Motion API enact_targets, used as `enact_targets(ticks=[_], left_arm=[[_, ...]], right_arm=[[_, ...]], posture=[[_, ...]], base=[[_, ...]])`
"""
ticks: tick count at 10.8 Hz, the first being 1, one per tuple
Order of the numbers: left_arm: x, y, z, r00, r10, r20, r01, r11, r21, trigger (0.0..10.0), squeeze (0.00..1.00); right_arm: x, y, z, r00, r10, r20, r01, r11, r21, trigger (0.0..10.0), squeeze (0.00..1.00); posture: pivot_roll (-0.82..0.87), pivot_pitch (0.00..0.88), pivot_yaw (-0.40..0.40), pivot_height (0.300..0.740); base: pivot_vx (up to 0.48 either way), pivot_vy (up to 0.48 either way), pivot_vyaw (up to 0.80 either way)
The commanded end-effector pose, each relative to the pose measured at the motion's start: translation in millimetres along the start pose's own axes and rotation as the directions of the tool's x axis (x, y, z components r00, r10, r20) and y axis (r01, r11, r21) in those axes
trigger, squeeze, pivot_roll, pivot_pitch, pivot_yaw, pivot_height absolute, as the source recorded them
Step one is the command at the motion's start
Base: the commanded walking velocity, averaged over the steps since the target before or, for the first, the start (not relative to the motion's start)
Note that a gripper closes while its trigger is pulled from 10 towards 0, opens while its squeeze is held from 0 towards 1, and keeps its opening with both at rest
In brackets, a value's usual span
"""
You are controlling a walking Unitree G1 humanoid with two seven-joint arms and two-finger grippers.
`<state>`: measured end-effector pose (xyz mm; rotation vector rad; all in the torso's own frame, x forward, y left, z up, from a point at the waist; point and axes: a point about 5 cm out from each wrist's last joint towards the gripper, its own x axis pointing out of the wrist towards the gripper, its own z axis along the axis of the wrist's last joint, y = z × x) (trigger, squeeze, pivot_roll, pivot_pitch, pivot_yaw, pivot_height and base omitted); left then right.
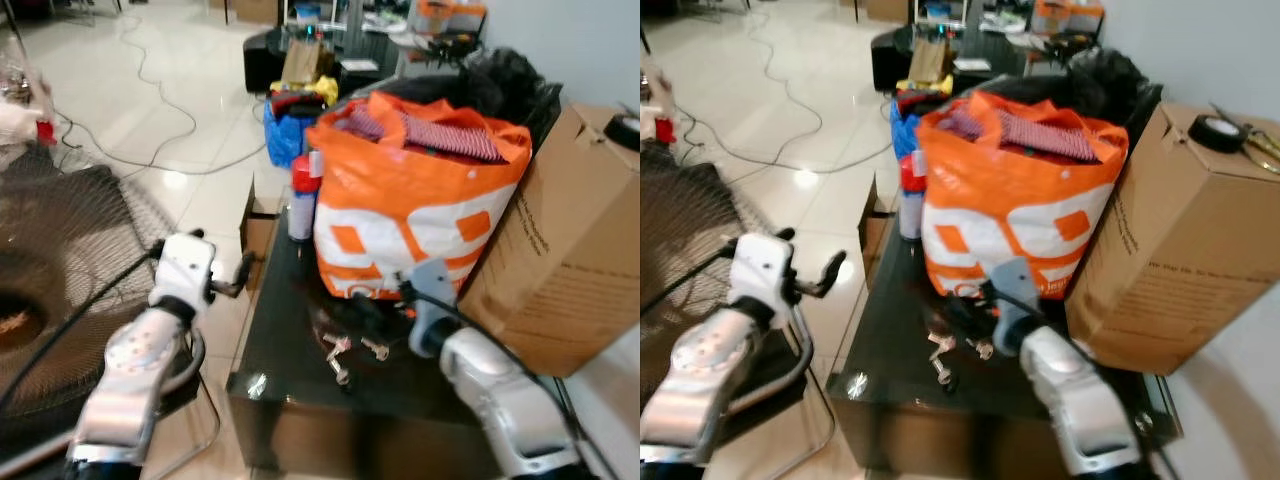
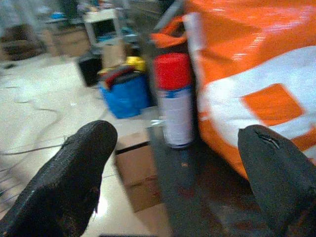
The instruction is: Hang keys on a hook
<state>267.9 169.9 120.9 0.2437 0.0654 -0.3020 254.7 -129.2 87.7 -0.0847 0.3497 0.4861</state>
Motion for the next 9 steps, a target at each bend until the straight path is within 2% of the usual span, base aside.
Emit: enact_targets(ticks=[1, 4, 5, 6, 7, 8, 9], left_arm=[[0.3, 1.7, 1, 1.000, -0.006, -0.002, 0.006, 1.000, 0.012, 10.0, 0.02], [-3.8, -6.3, -7, 0.983, -0.180, -0.036, 0.180, 0.983, 0.015, 10.0, 0.00], [-7.6, -12.1, -16, 0.940, -0.323, -0.109, 0.328, 0.944, 0.034, 10.0, 0.01], [-11.8, -15.4, -23, 0.882, -0.437, -0.175, 0.451, 0.891, 0.053, 10.0, 0.02], [-15.3, -17.5, -28, 0.831, -0.509, -0.224, 0.532, 0.845, 0.054, 10.0, 0.02], [-21.2, -20.1, -36, 0.756, -0.587, -0.291, 0.625, 0.779, 0.052, 10.0, 0.02], [-24.9, -20.7, -42, 0.708, -0.618, -0.342, 0.668, 0.743, 0.042, 10.0, 0.02]], right_arm=[[1.1, -0.3, -2, 1.000, 0.009, -0.014, -0.009, 1.000, -0.007, 10.0, 1.00], [6.1, -4.9, -25, 0.984, 0.045, -0.170, -0.052, 0.998, -0.038, 10.0, 1.00], [11.0, -3.8, -33, 0.974, 0.066, -0.215, -0.075, 0.997, -0.032, 10.0, 1.00], [16.1, 1.3, -38, 0.963, 0.112, -0.244, -0.116, 0.993, -0.001, 10.0, 0.00], [18.4, 3.7, -42, 0.952, 0.127, -0.277, -0.130, 0.992, 0.011, 10.0, 0.00], [19.5, 7.7, -48, 0.937, 0.174, -0.303, -0.173, 0.984, 0.030, 10.0, 0.00], [20.7, 9.1, -51, 0.930, 0.182, -0.318, -0.186, 0.982, 0.021, 10.0, 0.00]], posture=[[0.02, 0.000, -0.040, 0.740], [0.01, 0.000, -0.049, 0.740], [0.01, 0.000, -0.052, 0.740], [0.01, 0.000, -0.058, 0.740], [0.01, 0.000, -0.063, 0.740], [0.00, 0.000, -0.068, 0.740], [0.00, 0.000, -0.070, 0.740]], base=[[0.251, 0.000, 0.00], [0.000, 0.000, 0.00], [0.000, 0.000, 0.00], [0.000, 0.000, 0.00], [0.000, 0.000, 0.00], [0.000, 0.000, 0.00], [0.000, 0.000, 0.00]])
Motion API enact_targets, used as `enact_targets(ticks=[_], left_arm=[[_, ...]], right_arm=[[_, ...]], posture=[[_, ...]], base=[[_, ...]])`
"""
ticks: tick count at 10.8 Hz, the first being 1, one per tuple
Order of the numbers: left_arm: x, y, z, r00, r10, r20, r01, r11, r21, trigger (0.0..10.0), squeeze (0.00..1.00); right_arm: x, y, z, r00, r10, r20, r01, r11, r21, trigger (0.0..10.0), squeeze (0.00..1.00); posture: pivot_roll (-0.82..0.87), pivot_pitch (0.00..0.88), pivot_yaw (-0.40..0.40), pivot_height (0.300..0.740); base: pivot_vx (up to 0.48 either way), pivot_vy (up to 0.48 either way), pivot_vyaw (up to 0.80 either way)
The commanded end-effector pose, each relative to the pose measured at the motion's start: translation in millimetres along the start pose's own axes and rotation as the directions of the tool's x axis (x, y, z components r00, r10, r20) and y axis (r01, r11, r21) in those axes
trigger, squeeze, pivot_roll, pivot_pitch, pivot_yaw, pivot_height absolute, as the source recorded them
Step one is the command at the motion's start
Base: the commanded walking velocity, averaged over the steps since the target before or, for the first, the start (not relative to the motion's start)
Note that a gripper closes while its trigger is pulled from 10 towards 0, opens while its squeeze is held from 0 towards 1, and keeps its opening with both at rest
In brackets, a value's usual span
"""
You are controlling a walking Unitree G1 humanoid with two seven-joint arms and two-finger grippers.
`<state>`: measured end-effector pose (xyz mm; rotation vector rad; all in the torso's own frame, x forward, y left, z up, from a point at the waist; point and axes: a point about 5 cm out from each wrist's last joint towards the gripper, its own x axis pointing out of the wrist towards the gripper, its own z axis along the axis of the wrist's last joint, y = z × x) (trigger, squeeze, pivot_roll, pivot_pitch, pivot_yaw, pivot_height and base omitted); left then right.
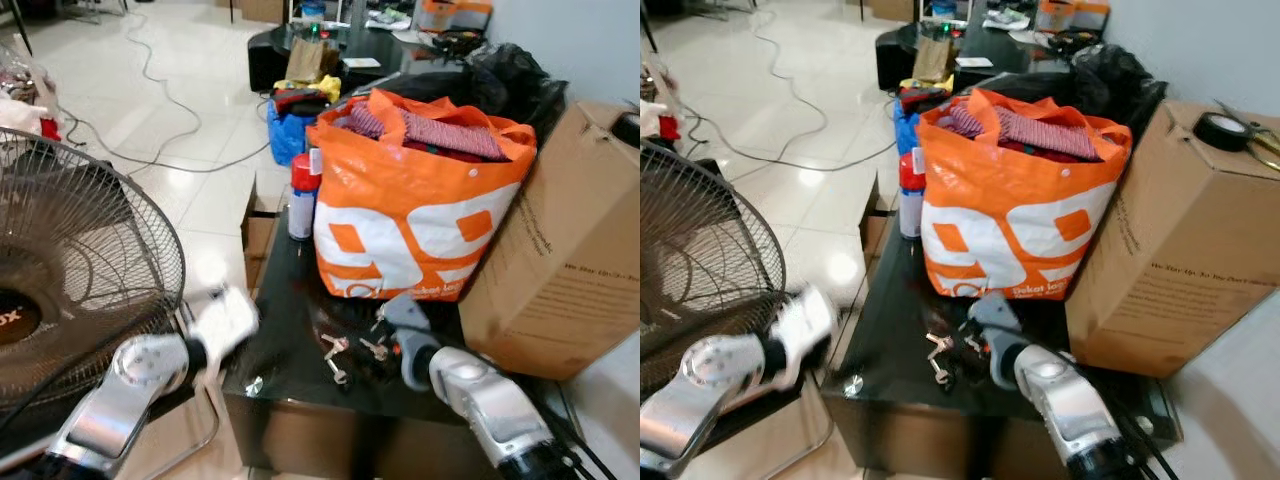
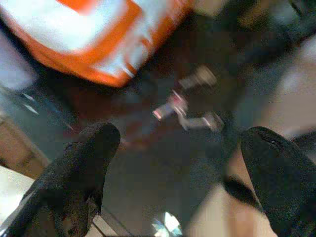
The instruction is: Hang keys on a hook
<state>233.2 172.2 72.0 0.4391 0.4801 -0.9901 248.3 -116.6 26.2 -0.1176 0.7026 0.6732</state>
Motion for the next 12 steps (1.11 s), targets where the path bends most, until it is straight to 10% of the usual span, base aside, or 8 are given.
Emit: enact_targets(ticks=[1, 4, 5, 8, 10, 11, 12], left_arm=[[1.8, -0.7, -2, 0.999, -0.020, -0.034, 0.021, 1.000, 0.021, 10.0, 0.02], [5.8, -2.4, -6, 1.000, 0.011, -0.027, -0.011, 1.000, 0.011, 10.0, 0.02], [6.0, -4.0, -6, 1.000, 0.004, -0.028, -0.003, 1.000, 0.010, 10.0, 0.01], [3.2, -13.9, -8, 0.999, -0.020, -0.032, 0.020, 1.000, -0.014, 10.0, 0.02], [1.4, -17.4, -12, 0.998, -0.025, -0.050, 0.023, 0.999, -0.023, 10.0, 0.02], [1.4, -18.0, -12, 0.998, -0.024, -0.050, 0.023, 0.999, -0.025, 10.0, 0.02], [-0.5, -21.4, -13, 0.998, -0.024, -0.056, 0.022, 0.999, -0.034, 10.0, 0.01]], right_arm=[[2.1, -0.2, -1, 1.000, 0.016, -0.014, -0.016, 1.000, 0.009, 10.0, 0.00], [20.2, -0.4, -6, 0.997, -0.072, 0.003, 0.071, 0.990, 0.120, 10.0, 0.00], [23.0, -0.8, -8, 0.996, -0.089, 0.000, 0.088, 0.985, 0.149, 4.9, 0.00], [34.0, 8.1, -21, 0.998, -0.019, -0.065, 0.032, 0.977, 0.211, 1.0, 0.00], [36.4, 14.4, -24, 0.996, 0.040, -0.076, -0.021, 0.970, 0.243, 2.6, 0.00], [37.1, 16.0, -25, 0.996, 0.050, -0.077, -0.030, 0.969, 0.245, 5.3, 0.00], [40.0, 20.8, -27, 0.995, 0.063, -0.079, -0.040, 0.963, 0.266, 10.0, 0.00]], posture=[[-0.02, 0.000, -0.070, 0.740], [-0.03, 0.000, -0.083, 0.740], [-0.03, 0.000, -0.087, 0.740], [-0.02, 0.000, -0.111, 0.740], [-0.02, 0.000, -0.118, 0.740], [-0.02, 0.000, -0.121, 0.740], [-0.01, 0.000, -0.133, 0.740]], base=[[0.000, 0.000, 0.00], [0.000, 0.000, 0.00], [0.000, 0.000, 0.00], [0.000, 0.000, 0.00], [0.000, 0.000, 0.00], [0.000, 0.000, 0.00], [0.000, 0.000, 0.00]])
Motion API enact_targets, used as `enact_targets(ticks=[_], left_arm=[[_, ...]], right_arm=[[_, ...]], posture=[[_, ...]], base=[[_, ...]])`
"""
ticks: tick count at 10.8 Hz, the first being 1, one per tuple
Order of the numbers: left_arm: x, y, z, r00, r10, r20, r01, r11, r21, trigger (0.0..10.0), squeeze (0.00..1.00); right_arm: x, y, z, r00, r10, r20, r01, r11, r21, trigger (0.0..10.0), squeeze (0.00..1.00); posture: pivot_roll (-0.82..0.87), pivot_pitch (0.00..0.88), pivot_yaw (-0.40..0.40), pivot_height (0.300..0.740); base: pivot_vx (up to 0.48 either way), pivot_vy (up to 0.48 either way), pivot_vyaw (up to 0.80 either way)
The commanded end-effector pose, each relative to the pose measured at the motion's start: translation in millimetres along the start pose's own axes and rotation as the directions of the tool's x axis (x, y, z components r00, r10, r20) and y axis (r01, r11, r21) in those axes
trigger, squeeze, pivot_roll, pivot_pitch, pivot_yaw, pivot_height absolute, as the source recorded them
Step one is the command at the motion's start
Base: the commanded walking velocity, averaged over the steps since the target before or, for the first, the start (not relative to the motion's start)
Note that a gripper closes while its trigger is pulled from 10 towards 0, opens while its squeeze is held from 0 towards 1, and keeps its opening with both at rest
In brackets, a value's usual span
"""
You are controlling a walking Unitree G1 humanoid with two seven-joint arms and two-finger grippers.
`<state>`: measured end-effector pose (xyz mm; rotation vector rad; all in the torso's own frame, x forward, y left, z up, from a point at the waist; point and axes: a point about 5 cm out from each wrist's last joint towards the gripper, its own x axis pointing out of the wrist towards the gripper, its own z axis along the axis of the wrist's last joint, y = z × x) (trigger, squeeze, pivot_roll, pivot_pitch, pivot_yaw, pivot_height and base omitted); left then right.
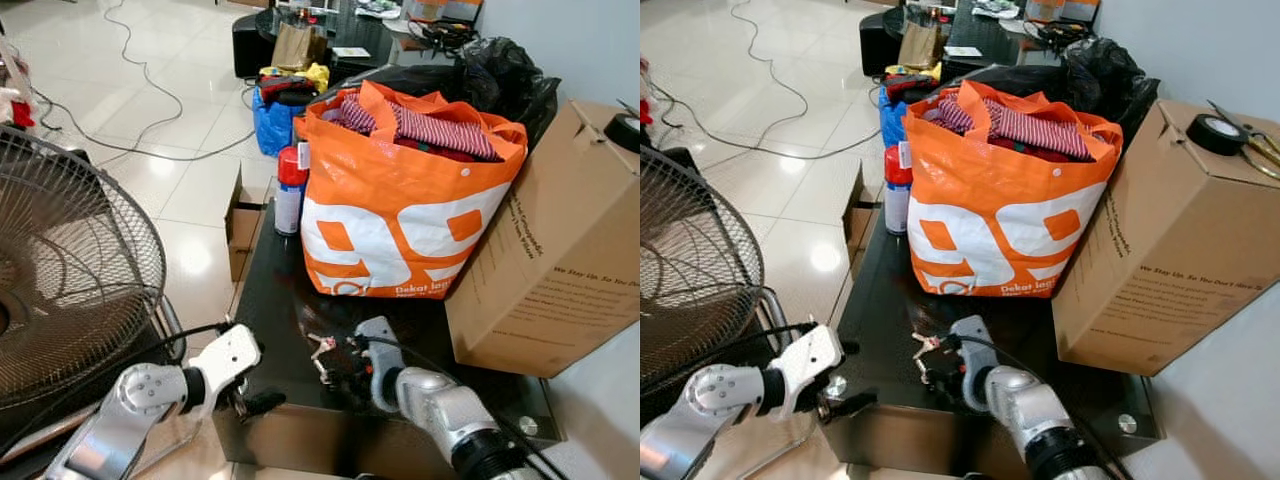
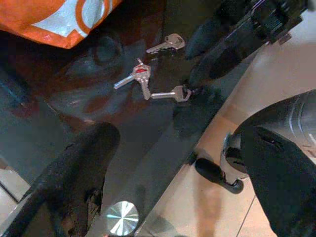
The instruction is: Hang keys on a hook
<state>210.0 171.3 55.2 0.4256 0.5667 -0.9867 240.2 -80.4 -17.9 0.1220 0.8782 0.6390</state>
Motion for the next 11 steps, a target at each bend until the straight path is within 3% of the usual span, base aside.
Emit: enact_targets(ticks=[1, 11], left_arm=[[-1.4, -0.3, 3, 1.000, 0.001, 0.003, -0.001, 1.000, 0.009, 10.0, 0.01], [-8.2, -9.2, -3, 1.000, -0.004, -0.025, 0.004, 1.000, -0.009, 10.0, 0.02]], right_arm=[[-2.0, -5.7, 0, 1.000, -0.012, 0.006, 0.011, 1.000, 0.021, 10.0, 0.00], [12.3, 0.1, -11, 0.995, -0.094, -0.023, 0.096, 0.992, 0.084, 10.0, 0.00]], posture=[[-0.01, 0.000, -0.133, 0.740], [0.00, 0.000, -0.141, 0.740]], base=[[0.000, 0.000, 0.00], [0.000, 0.000, 0.00]])
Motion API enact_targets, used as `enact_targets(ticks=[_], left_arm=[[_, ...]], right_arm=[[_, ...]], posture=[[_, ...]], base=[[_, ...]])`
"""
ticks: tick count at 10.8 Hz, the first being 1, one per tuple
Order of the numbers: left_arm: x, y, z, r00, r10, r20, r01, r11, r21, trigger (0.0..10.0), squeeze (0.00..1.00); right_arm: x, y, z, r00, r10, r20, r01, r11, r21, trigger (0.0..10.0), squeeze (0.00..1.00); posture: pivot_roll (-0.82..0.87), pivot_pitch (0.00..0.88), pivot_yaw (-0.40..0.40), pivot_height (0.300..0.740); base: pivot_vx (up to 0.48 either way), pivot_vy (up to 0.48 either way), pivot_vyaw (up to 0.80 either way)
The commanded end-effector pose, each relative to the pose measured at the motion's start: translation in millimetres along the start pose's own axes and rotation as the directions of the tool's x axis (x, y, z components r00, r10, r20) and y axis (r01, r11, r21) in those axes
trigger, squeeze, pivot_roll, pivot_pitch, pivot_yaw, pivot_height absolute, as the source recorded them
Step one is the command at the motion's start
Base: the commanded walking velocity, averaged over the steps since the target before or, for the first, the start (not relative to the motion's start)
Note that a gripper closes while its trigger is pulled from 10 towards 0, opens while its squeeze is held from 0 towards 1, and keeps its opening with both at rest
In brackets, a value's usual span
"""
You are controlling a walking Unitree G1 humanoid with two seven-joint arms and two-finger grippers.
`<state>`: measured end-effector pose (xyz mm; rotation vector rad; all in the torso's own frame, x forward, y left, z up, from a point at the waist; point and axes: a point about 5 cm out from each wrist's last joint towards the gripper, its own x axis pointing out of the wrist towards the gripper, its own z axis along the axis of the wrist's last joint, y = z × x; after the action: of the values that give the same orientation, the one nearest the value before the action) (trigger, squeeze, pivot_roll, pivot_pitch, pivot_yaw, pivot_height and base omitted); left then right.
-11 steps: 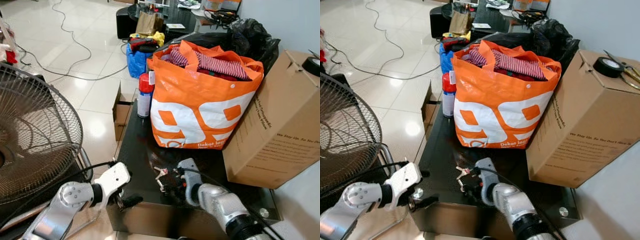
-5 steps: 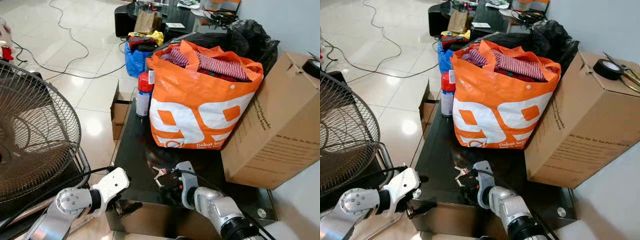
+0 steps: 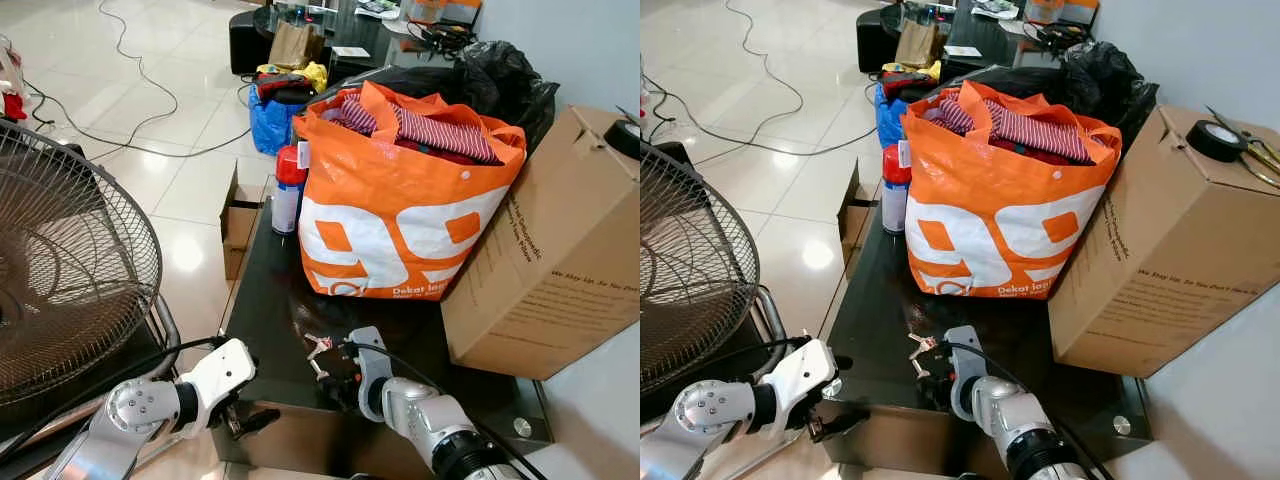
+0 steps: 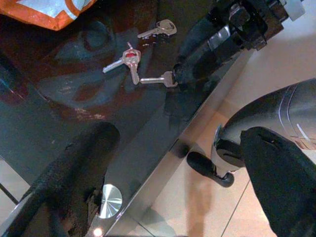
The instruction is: Hang keys on a hook
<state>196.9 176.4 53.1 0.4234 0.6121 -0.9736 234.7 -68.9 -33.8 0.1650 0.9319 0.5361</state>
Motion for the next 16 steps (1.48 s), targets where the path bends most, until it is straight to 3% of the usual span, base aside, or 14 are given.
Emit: enact_targets(ticks=[1, 2, 3, 5, 7, 8, 16], left_arm=[[-1.4, -0.3, 5, 1.000, -0.003, 0.011, 0.003, 1.000, 0.014, 10.0, 0.01], [-1.8, -0.3, 5, 1.000, -0.004, 0.010, 0.004, 1.000, 0.014, 10.0, 0.01], [-1.6, -0.2, 5, 1.000, -0.004, 0.009, 0.004, 1.000, 0.014, 10.0, 0.01], [-0.7, 0.6, 5, 1.000, -0.005, 0.011, 0.004, 1.000, 0.016, 10.0, 0.02], [-0.4, 1.3, 6, 1.000, -0.005, 0.012, 0.005, 1.000, 0.019, 10.0, 0.02], [-0.5, 1.7, 7, 1.000, -0.005, 0.012, 0.005, 1.000, 0.020, 10.0, 0.02], [0.0, 10.3, 8, 1.000, 0.008, 0.016, -0.008, 1.000, 0.029, 10.0, 0.02]], right_arm=[[-0.8, -4.9, 2, 1.000, -0.024, 0.010, 0.024, 1.000, 0.003, 10.0, 0.00], [-0.1, -4.1, 3, 1.000, -0.020, 0.012, 0.020, 1.000, 0.005, 9.0, 0.00], [0.4, -4.3, 3, 1.000, -0.018, 0.012, 0.018, 1.000, 0.006, 5.4, 0.00], [0.8, -4.4, 3, 1.000, -0.013, 0.010, 0.013, 1.000, 0.002, 3.9, 0.00], [1.3, -3.5, 3, 1.000, -0.002, 0.006, 0.003, 1.000, -0.007, 1.6, 0.00], [1.6, -3.0, 3, 1.000, 0.002, 0.004, -0.002, 1.000, -0.009, 0.0, 0.00], [2.1, -5.6, 12, 1.000, 0.007, 0.023, -0.006, 1.000, -0.029, 0.0, 0.00]], posture=[[0.01, 0.000, -0.140, 0.740], [0.01, 0.000, -0.140, 0.740], [0.01, 0.000, -0.138, 0.740], [0.01, 0.000, -0.137, 0.740], [0.01, 0.000, -0.135, 0.740], [0.01, 0.000, -0.135, 0.740], [0.02, 0.000, -0.128, 0.740]], base=[[0.000, 0.000, 0.00], [0.000, 0.000, 0.00], [0.000, 0.000, 0.00], [0.000, 0.000, 0.00], [0.000, 0.000, 0.00], [0.000, 0.000, 0.00], [0.000, 0.000, 0.00]])
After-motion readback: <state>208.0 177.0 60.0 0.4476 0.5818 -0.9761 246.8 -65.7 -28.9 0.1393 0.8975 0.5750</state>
